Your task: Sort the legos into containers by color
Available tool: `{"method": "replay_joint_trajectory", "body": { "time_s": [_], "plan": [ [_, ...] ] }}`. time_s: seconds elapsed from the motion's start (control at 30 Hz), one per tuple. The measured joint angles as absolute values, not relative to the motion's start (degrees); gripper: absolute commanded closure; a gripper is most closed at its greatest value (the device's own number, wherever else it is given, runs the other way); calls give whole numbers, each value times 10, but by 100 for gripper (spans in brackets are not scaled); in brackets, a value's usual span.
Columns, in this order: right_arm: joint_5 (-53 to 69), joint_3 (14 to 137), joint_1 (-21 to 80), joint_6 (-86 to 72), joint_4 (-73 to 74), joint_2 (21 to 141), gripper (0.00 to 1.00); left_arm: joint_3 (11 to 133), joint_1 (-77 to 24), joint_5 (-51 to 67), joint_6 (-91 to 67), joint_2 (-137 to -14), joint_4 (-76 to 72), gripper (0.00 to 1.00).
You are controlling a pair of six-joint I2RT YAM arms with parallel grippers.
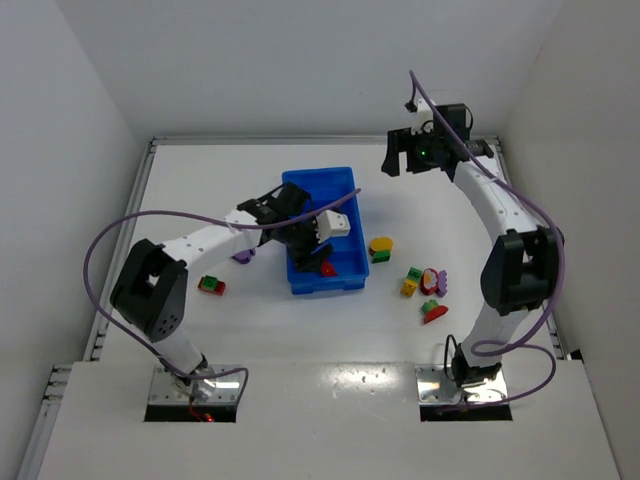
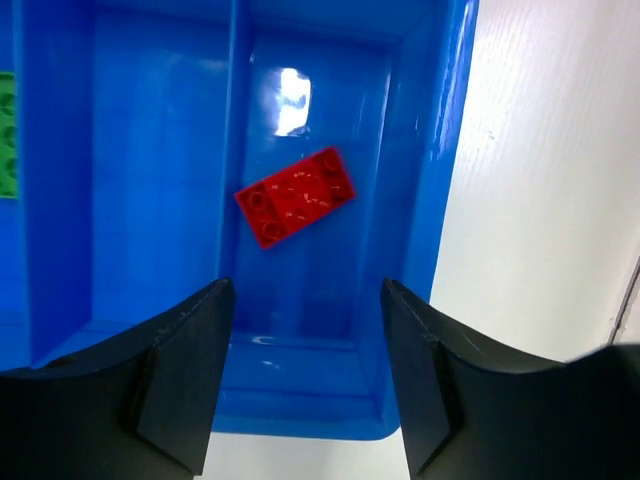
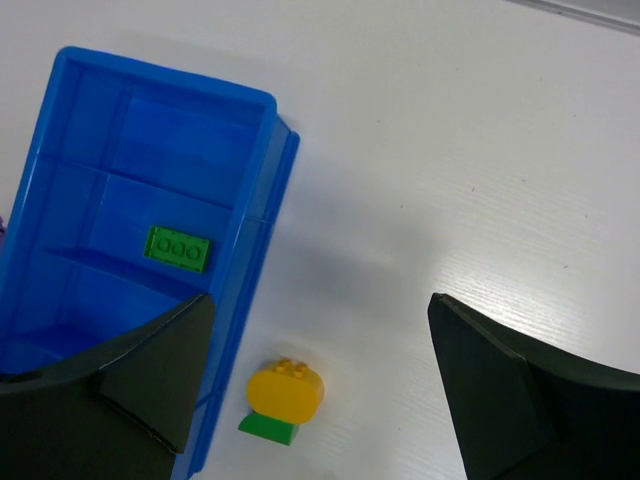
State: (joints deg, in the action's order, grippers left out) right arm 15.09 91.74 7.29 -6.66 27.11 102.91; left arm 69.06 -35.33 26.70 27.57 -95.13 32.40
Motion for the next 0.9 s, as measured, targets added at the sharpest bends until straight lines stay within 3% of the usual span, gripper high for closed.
{"method": "replay_joint_trajectory", "body": {
  "time_s": [0.13, 0.2, 0.27, 0.4, 0.53, 0.67, 0.9],
  "plan": [
    [152, 907, 72, -59, 274, 1028, 12, 703, -344, 260, 249, -927, 322, 34],
    [153, 904, 71, -57, 276, 1025, 12, 720, -322, 253, 223, -901, 318, 28],
    [155, 900, 69, -53, 276, 1020, 12, 731, -285, 237, 202, -864, 306, 14],
    [157, 896, 69, -49, 279, 1009, 12, 722, -210, 150, 158, -768, 292, 14],
    [167, 896, 69, -48, 280, 1008, 12, 654, -197, 72, 130, -700, 284, 14],
    [172, 896, 69, -47, 284, 1008, 12, 573, -182, 51, 117, -704, 297, 0],
    [181, 904, 69, -47, 288, 1022, 12, 506, -129, 55, 120, -763, 299, 0]
  ]
}}
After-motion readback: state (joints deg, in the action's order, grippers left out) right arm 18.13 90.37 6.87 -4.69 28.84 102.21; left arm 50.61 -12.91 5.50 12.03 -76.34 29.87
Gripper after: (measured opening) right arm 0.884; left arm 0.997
